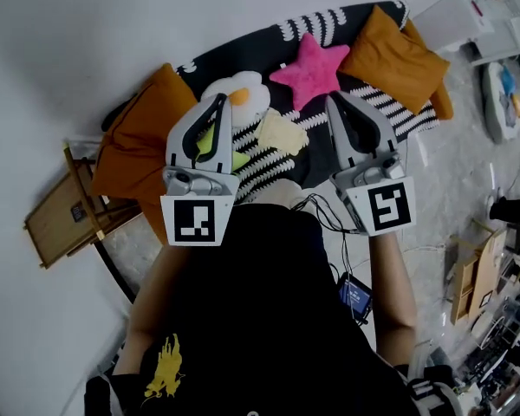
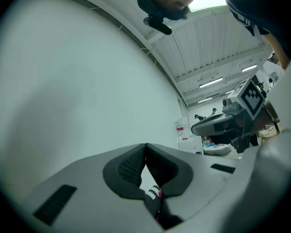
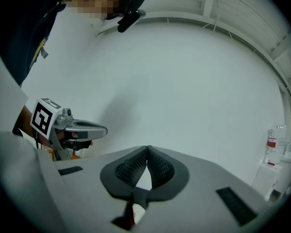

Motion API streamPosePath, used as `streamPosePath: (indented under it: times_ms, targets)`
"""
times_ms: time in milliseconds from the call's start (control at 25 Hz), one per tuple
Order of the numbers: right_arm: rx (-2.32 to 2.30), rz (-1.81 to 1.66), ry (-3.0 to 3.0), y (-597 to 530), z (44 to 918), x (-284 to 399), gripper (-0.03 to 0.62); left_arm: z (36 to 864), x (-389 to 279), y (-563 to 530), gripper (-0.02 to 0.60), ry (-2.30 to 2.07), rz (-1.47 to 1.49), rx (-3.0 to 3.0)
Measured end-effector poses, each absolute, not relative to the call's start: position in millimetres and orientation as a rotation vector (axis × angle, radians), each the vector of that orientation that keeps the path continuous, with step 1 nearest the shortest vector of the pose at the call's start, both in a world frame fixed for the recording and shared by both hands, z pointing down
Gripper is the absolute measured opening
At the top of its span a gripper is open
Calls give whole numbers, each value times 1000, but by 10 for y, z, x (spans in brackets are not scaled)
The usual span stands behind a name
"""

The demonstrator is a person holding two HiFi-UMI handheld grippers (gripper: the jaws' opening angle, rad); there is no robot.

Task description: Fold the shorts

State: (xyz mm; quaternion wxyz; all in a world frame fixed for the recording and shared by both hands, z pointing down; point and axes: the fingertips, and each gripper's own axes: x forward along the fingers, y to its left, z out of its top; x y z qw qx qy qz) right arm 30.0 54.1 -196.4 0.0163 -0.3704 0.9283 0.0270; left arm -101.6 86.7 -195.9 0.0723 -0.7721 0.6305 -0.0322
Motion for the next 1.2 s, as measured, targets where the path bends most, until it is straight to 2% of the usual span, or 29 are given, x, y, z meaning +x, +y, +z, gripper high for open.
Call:
streamPosePath:
  times_ms: [240, 400, 480, 560, 720, 1200]
  targets:
    - [-1199, -79, 2896, 771, -1685, 188, 17, -1852, -1187, 945, 12, 1903, -140, -2374]
    - [-1242, -140, 2930, 880, -1568, 279, 17, -1737, -1292, 963, 12, 1663, -456, -2350]
    - [-1262, -131, 2957, 877, -1541, 321, 17, -1736, -1350, 952, 12, 1616, -505, -2336]
    - [-1278, -137, 2947, 834, -1592, 337, 15, -1784, -1391, 917, 12, 1637, -471, -2344]
    - [-1282, -152, 2938, 776, -1633, 317, 15, -1888, -1525, 831, 12, 1858, -198, -2405]
    - [-1251, -96, 2964, 735, -1732, 200, 15, -2039, -1570, 798, 12, 1814, -171, -2404]
